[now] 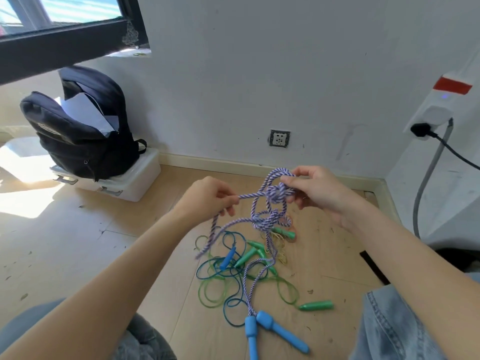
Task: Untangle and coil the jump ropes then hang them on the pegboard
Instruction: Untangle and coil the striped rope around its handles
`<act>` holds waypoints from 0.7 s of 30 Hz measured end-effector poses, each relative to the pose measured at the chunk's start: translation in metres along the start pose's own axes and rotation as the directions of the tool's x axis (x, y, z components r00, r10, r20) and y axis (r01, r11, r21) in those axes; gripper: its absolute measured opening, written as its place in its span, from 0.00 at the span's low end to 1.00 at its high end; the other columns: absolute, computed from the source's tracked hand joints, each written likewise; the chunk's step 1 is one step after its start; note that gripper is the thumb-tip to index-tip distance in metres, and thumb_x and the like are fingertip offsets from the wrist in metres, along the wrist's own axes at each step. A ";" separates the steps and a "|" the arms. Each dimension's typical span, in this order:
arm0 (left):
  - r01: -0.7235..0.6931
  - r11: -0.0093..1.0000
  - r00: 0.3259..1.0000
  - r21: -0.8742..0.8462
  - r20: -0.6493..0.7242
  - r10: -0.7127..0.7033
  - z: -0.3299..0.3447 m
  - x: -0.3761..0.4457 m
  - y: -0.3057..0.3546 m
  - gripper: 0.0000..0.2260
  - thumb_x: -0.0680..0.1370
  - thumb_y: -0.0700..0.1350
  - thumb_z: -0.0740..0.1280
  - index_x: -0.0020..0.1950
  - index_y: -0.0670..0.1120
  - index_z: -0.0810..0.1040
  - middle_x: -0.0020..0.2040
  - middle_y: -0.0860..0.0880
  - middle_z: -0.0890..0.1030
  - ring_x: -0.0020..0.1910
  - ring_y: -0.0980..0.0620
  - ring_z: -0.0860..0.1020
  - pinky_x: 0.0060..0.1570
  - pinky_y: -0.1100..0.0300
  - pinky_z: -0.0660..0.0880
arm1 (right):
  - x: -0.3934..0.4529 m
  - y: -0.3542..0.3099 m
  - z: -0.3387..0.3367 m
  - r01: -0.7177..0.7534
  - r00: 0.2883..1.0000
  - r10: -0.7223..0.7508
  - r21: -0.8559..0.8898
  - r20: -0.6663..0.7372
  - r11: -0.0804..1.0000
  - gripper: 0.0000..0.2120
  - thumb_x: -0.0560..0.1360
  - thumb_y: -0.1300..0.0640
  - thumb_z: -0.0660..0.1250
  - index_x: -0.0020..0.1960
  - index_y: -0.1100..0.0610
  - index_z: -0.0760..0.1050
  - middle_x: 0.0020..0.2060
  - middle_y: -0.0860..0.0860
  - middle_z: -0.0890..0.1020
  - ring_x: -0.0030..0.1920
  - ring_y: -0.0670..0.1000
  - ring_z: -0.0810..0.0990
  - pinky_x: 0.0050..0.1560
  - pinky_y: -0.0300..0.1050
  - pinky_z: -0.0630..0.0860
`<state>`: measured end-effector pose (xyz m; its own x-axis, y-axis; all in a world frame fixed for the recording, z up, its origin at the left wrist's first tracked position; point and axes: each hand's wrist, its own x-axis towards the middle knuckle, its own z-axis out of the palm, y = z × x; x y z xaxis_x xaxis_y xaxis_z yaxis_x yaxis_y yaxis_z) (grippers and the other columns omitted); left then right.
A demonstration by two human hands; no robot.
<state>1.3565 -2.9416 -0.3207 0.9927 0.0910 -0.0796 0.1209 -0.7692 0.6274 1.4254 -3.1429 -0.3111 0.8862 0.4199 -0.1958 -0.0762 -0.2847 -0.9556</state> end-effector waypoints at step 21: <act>-0.027 0.853 0.994 -0.521 -0.107 -0.033 0.008 -0.002 0.024 0.05 0.78 0.47 0.64 0.46 0.48 0.78 0.22 0.53 0.76 0.19 0.59 0.69 0.24 0.69 0.69 | -0.002 -0.005 -0.002 -0.081 0.992 0.081 0.005 -0.092 0.997 0.10 0.77 0.63 0.62 0.39 0.60 0.78 0.21 0.49 0.78 0.19 0.42 0.70 0.23 0.33 0.71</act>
<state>1.3576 -2.9658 -0.3119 0.9828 0.1838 -0.0172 0.0780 -0.3294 0.9409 1.4253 -3.1440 -0.3056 0.9154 0.3143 -0.2516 -0.1499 -0.3139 -0.9375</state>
